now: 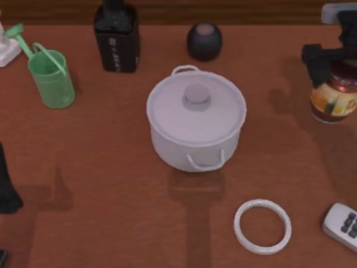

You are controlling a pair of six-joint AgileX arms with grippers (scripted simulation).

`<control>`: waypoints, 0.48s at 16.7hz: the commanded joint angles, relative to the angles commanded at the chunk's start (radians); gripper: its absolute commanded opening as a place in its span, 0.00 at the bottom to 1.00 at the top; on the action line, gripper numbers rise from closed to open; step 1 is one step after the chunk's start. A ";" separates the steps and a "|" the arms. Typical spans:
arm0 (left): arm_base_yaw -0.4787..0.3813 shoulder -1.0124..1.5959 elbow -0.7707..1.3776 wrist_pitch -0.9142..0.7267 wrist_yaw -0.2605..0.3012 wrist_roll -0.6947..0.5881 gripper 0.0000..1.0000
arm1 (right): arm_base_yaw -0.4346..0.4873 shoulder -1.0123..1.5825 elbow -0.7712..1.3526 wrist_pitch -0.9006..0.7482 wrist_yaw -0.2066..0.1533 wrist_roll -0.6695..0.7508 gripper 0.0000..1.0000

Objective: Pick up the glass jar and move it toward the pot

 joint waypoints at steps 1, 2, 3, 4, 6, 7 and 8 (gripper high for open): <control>0.000 0.000 0.000 0.000 0.000 0.000 1.00 | 0.033 0.000 -0.022 0.021 0.011 0.053 0.00; 0.000 0.000 0.000 0.000 0.000 0.000 1.00 | 0.065 -0.001 -0.044 0.041 0.021 0.103 0.00; 0.000 0.000 0.000 0.000 0.000 0.000 1.00 | 0.095 -0.001 -0.064 0.059 0.031 0.147 0.00; 0.000 0.000 0.000 0.000 0.000 0.000 1.00 | 0.121 -0.001 -0.082 0.075 0.040 0.183 0.00; 0.000 0.000 0.000 0.000 0.000 0.000 1.00 | 0.154 -0.002 -0.105 0.096 0.050 0.221 0.00; 0.000 0.000 0.000 0.000 0.000 0.000 1.00 | 0.157 -0.003 -0.107 0.098 0.051 0.225 0.00; 0.000 0.000 0.000 0.000 0.000 0.000 1.00 | 0.157 -0.003 -0.107 0.098 0.051 0.225 0.00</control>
